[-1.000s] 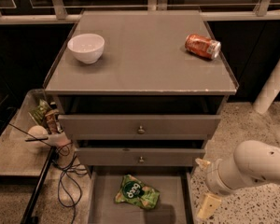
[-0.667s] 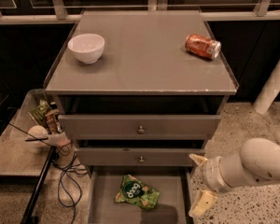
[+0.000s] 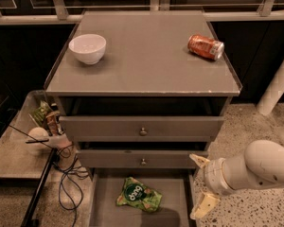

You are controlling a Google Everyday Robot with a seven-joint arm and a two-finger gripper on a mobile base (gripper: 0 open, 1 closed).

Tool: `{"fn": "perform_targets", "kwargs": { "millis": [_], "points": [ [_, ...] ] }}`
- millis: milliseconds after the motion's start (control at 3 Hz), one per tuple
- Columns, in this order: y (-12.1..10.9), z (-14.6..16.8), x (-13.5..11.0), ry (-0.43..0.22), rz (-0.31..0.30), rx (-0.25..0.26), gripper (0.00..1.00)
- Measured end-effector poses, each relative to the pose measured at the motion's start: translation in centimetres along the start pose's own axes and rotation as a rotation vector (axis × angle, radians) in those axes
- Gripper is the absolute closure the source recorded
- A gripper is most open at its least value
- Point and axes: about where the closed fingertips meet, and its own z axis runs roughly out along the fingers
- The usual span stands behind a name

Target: Pick green rice chip bag from bottom drawer and place on counter

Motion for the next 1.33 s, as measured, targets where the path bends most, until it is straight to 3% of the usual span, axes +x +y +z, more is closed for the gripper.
{"fn": "perform_targets", "kwargs": {
  "millis": [333,667,1333],
  "points": [
    [0.3,1.1,-0.4,-0.001,-0.011,-0.018,0.0],
    [0.8,4.4,-1.5,-0.05,-0.022,-0.045,0.0],
    [1.2,13.4,-1.6,-0.21,0.03,-0.064,0.0]
  ]
}}
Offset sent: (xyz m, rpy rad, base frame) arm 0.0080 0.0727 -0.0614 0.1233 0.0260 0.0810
